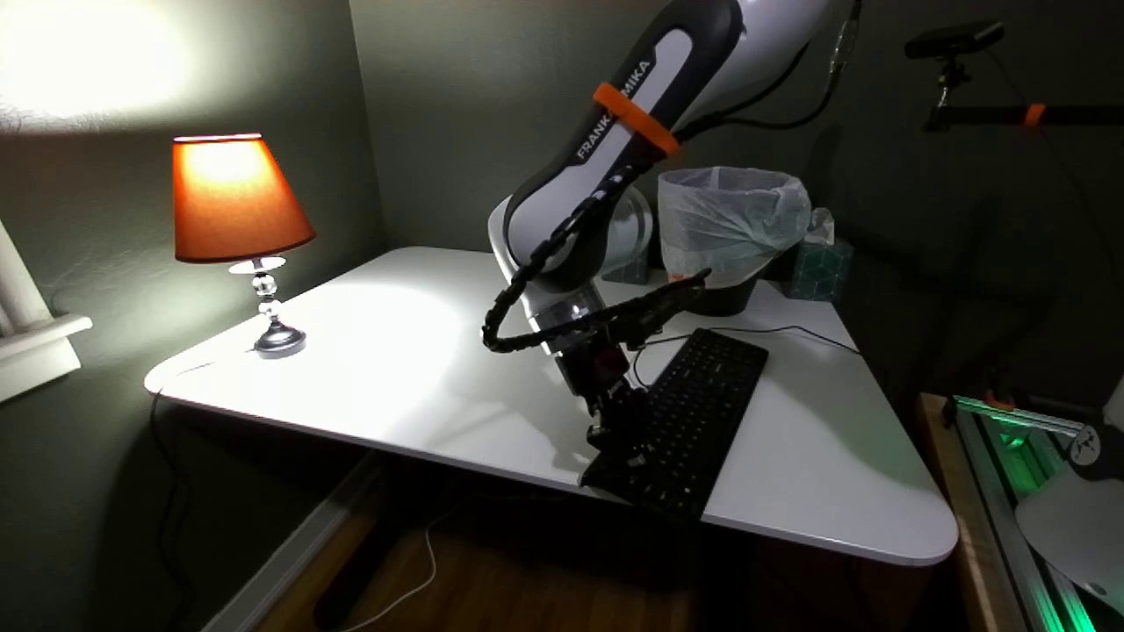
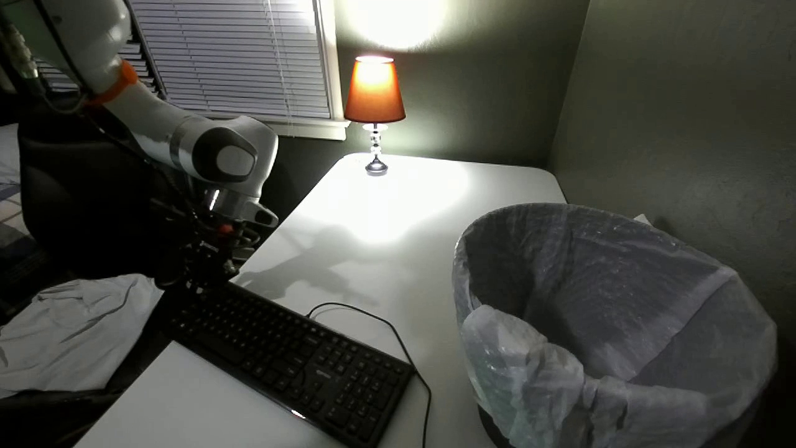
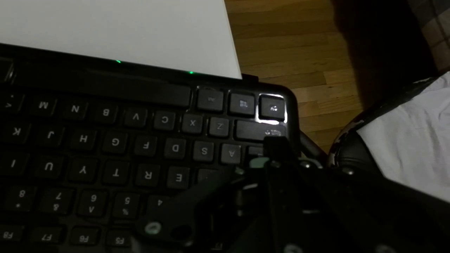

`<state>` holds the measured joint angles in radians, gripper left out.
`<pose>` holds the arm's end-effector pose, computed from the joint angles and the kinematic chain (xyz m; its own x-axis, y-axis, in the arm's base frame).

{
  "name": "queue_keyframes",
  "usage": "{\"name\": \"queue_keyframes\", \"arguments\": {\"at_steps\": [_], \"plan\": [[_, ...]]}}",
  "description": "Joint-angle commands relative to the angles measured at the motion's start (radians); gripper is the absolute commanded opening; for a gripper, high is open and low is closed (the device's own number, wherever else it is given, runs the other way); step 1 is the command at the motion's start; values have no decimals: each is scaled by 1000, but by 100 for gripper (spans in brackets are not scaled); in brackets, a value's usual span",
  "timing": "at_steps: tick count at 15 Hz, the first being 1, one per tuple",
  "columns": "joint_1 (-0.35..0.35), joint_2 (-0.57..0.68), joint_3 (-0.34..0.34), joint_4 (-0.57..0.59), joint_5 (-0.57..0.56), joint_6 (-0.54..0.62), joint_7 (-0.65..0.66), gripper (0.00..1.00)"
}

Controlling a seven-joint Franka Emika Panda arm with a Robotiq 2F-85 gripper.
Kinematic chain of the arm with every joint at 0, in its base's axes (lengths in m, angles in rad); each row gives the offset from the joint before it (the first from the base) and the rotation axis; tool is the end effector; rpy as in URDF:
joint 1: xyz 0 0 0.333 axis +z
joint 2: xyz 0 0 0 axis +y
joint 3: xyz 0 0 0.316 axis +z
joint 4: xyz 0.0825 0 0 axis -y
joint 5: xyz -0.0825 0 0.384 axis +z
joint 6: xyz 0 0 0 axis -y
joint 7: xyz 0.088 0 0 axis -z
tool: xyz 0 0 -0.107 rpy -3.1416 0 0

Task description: Press a button on the left side of the keyboard

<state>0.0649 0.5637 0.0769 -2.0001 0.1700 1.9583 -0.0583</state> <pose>0.5230 0.0874 0.1432 0.8161 0.1236 -0.5645 0.0343 -0.9855 -0.1661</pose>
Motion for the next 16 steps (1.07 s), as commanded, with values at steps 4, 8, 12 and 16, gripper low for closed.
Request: {"name": "queue_keyframes", "arguments": {"at_steps": [4, 8, 12, 16], "plan": [[21, -84, -3, -69, -38, 45, 39, 27], [31, -132, -4, -110, -66, 77, 60, 55], [47, -187, -2, -162, -96, 115, 96, 84], [61, -239, -2, -205, -135, 155, 134, 100]]}}
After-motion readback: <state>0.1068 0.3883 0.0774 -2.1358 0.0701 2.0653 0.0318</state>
